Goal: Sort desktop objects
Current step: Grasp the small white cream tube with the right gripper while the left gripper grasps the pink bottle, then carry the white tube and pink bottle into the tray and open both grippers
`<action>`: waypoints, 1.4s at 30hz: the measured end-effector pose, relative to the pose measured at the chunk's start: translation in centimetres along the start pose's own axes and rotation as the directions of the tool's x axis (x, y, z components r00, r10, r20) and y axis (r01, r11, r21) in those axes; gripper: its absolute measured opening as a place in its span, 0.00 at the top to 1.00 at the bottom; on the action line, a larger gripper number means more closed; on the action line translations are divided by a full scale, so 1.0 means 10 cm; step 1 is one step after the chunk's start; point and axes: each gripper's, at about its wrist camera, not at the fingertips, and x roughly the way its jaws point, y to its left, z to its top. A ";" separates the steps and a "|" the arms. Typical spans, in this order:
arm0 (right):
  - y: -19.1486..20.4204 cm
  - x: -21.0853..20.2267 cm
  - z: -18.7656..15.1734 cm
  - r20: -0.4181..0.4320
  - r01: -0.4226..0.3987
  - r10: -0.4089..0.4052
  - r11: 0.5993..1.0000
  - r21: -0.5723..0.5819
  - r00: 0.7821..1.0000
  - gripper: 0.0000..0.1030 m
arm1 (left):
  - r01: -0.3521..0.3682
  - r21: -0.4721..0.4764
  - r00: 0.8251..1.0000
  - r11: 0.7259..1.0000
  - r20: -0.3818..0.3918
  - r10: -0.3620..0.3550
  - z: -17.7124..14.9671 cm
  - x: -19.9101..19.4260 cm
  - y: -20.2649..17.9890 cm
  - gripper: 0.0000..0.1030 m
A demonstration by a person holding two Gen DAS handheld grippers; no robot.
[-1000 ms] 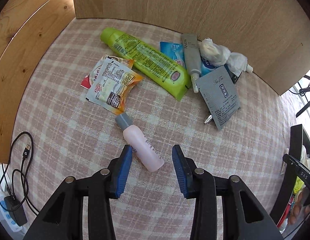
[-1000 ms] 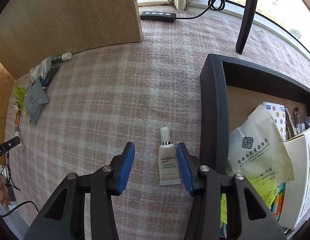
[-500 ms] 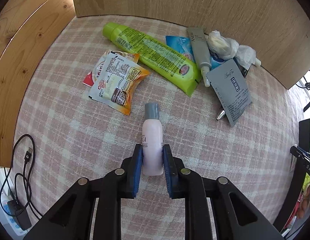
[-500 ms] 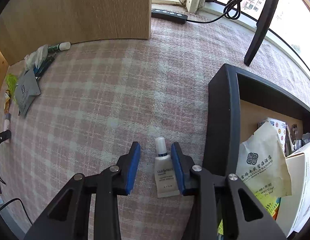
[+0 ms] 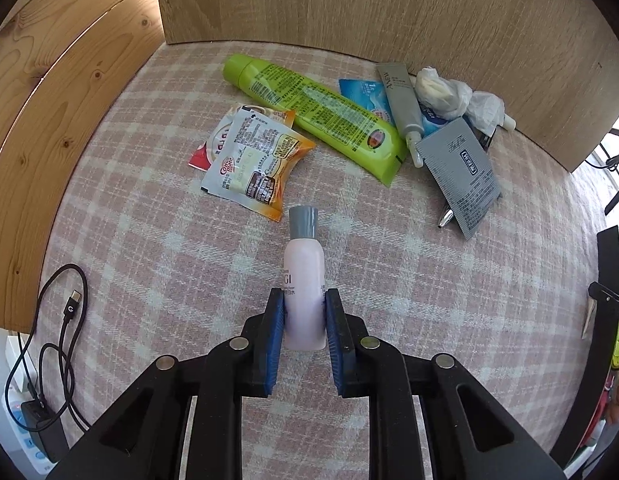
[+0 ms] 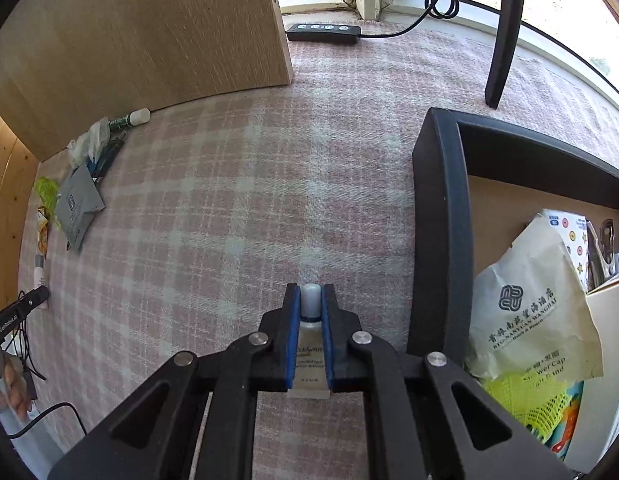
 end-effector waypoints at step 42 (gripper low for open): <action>-2.12 -1.93 -1.19 0.170 0.105 -0.180 0.920 0.378 0.969 0.90 | 0.368 0.674 0.899 0.641 -0.080 -0.431 -1.25 -1.34 -3.70 0.82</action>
